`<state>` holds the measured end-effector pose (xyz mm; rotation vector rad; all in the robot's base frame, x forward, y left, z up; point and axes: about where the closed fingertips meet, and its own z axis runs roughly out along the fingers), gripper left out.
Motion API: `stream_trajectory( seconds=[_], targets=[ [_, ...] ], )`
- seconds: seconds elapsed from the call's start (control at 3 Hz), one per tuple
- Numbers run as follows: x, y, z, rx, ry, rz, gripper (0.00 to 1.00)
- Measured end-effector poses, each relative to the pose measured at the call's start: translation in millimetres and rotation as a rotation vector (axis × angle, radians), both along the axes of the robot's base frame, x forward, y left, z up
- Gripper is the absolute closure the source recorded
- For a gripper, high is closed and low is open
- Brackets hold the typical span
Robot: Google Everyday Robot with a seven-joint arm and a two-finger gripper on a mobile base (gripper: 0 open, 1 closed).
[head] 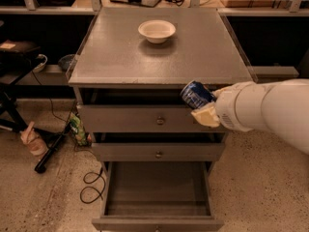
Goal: Place pepsi can into bottom drawer
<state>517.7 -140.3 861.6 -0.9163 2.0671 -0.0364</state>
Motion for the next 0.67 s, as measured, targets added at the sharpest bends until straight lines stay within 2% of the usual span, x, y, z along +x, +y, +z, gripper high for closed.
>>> stream_trajectory(
  seconds=[0.67],
  targets=[
    [-7.0, -0.2, -49.5, -0.053, 0.062, -0.035, 1.0]
  ],
)
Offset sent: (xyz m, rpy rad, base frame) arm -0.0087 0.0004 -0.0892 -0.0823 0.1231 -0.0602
